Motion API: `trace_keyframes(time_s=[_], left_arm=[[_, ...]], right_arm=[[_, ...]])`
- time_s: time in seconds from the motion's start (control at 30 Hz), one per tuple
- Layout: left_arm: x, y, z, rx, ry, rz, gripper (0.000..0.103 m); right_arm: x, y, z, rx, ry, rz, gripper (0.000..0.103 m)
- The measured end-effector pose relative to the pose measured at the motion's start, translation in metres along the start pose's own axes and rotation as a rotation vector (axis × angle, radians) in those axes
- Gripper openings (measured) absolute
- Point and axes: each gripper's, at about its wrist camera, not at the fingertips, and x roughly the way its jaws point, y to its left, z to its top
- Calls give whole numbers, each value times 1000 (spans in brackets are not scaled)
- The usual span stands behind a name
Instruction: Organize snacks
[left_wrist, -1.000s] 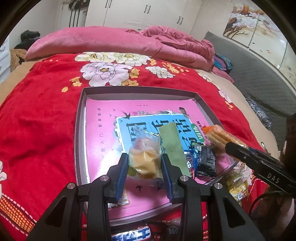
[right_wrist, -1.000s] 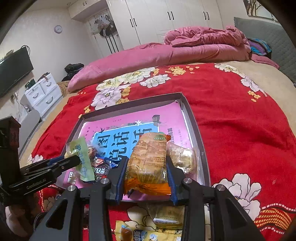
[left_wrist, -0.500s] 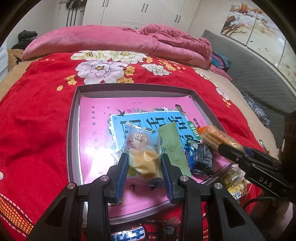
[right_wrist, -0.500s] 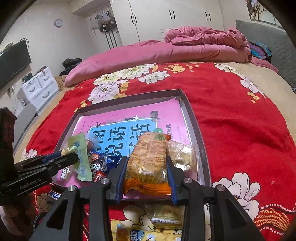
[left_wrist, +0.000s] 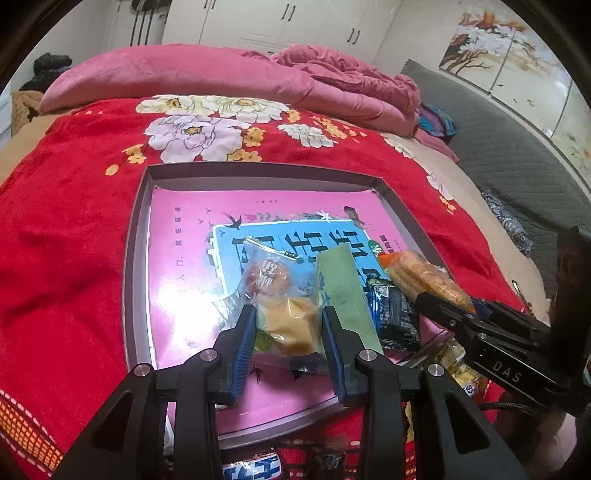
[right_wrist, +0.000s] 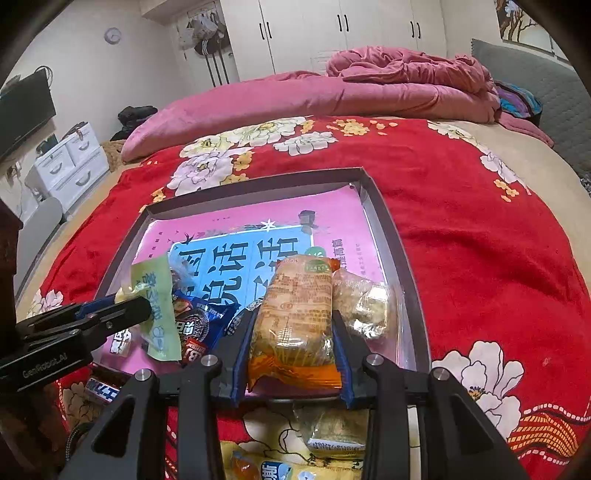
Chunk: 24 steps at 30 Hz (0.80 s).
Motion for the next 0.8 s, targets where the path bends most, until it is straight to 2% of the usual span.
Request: trace_keyframes(time_s=[0.8], left_arm=[[1, 5, -1, -26, 21, -19, 37]], right_arm=[[0, 8, -2, 5, 37, -21, 39]])
